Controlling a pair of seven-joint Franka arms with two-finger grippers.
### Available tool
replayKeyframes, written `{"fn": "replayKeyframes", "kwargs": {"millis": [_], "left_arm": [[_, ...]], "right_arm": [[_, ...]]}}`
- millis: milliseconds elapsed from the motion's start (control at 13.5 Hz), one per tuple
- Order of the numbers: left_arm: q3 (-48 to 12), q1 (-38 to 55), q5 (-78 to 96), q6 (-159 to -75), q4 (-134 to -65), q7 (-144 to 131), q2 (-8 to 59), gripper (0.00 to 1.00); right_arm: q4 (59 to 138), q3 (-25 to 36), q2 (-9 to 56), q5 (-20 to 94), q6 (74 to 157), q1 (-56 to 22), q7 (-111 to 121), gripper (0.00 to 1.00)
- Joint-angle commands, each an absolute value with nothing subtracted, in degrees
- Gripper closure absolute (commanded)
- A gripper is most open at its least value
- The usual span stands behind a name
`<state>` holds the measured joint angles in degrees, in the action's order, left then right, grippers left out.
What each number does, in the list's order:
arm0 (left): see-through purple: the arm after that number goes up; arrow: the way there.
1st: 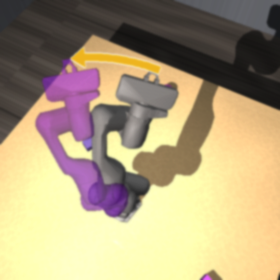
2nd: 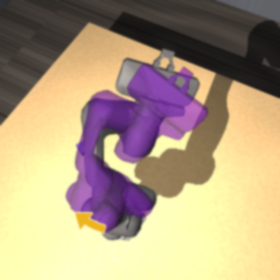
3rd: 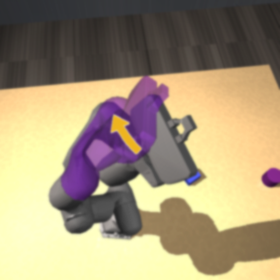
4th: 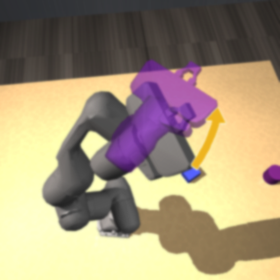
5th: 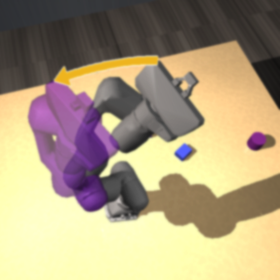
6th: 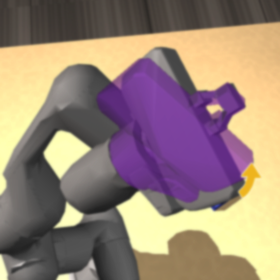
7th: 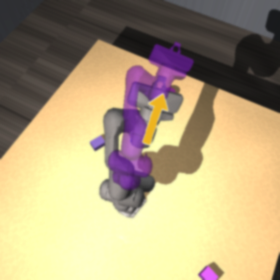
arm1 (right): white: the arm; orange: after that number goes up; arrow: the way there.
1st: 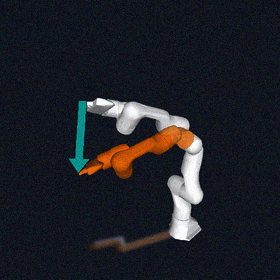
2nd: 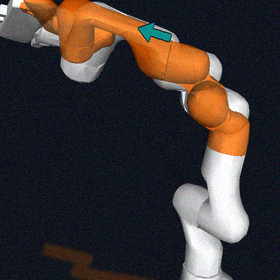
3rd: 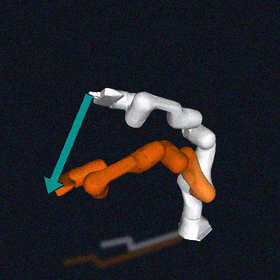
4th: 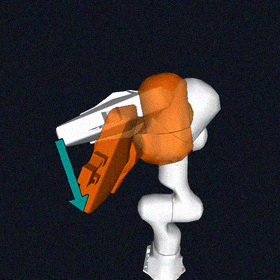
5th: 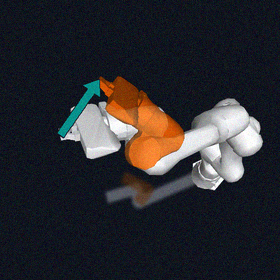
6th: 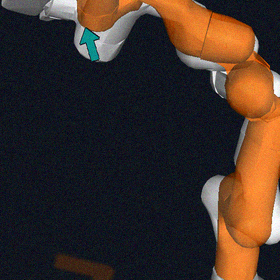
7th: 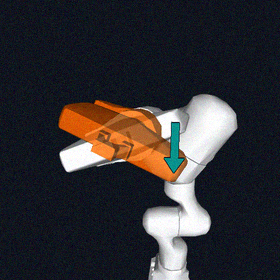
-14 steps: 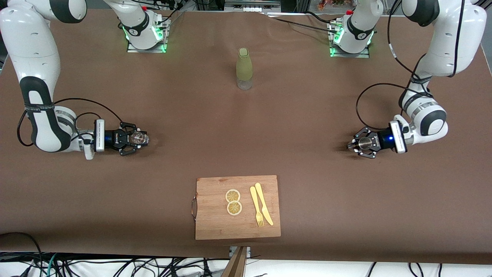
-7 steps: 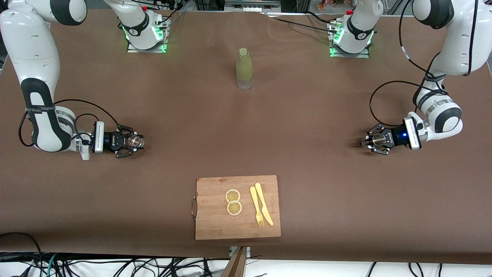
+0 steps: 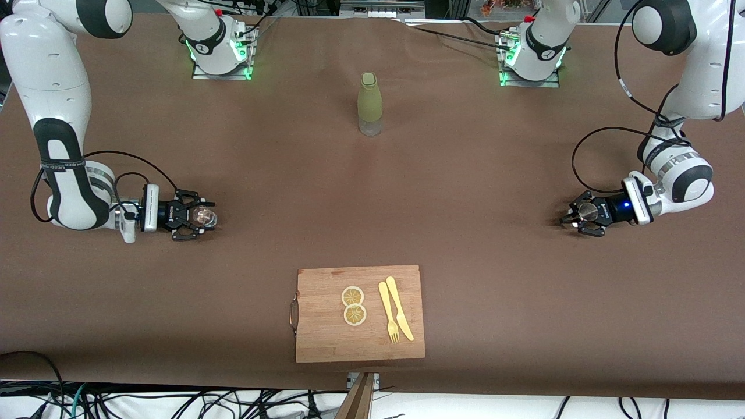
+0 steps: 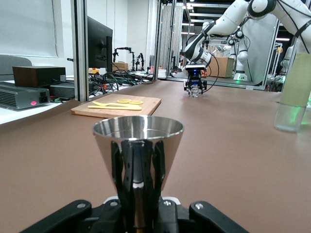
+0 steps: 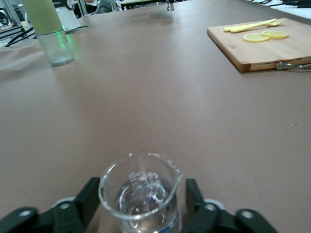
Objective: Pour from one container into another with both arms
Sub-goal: 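Lower the beaker and jigger onto the table with both grippers, then open the right gripper and raise it away from the beaker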
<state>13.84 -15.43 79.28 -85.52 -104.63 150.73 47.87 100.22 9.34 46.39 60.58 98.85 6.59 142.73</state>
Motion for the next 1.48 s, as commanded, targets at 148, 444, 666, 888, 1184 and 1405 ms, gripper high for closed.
{"fn": "replayKeyframes", "kwargs": {"millis": [148,444,666,888,1184,1405], "left_arm": [[13.27,-18.72,76.20,-83.32,-100.38,154.95,51.06,1.00],[13.27,-18.81,76.38,-83.06,-100.02,156.71,51.77,1.00],[13.36,-18.81,76.47,-82.97,-100.02,158.38,52.56,1.00],[13.27,-18.98,76.81,-82.53,-100.02,160.22,52.99,1.00],[13.27,-19.07,76.90,-81.65,-99.93,160.31,53.44,1.00],[13.27,-19.34,76.90,-81.56,-99.93,160.66,53.53,0.86]], "right_arm": [[98.88,11.42,44.57,53.89,99.05,7.03,138.70,0.00],[98.88,12.39,37.03,41.26,99.31,6.86,124.95,0.00],[99.58,12.39,28.06,30.62,102.04,2.92,107.81,0.00],[99.67,11.26,20.85,17.97,103.36,-2.71,85.95,0.00],[99.32,2.14,14.60,2.06,103.62,-5.53,56.06,0.00],[99.23,-4.55,11.87,-4.81,102.66,-5.54,34.79,0.00]]}}
